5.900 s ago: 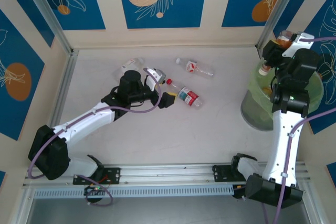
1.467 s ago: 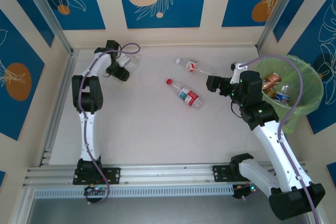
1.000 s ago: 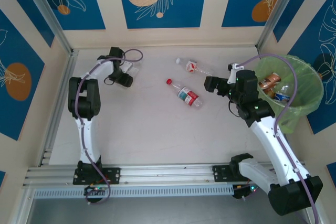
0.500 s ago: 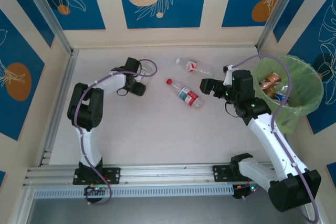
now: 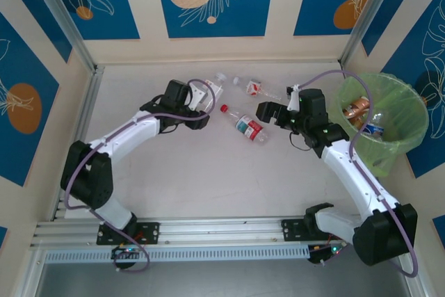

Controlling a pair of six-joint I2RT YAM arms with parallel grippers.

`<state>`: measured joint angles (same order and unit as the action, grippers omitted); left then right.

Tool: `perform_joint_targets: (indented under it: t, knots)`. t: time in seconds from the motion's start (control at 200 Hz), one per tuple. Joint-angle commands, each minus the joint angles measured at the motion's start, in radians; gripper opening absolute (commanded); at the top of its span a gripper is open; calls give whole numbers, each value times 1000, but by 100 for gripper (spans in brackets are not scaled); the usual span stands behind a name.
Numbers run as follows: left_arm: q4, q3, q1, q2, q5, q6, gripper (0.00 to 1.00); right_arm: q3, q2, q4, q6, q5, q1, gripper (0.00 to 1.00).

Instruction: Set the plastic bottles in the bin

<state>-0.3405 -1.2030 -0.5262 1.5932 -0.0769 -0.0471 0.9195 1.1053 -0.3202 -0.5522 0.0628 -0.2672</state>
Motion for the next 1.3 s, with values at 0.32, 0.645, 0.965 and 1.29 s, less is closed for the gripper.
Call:
perform_joint_targets:
  t: [0.32,0.645,0.965,1.29]
  knots:
    - [139,49,-146,-122,-82,36,44,-31,84,388,-226,247,-31,100]
    - [128,12,-254,-118,16,50,45,-8,146,515,-196,160,-141,100]
    - [197,29,-311,-125,131,132,45,42,190,422,-222,24,-159,94]
    - [225,51,-318,-137,16,128,46,20,153,467,-162,66,-156,69]
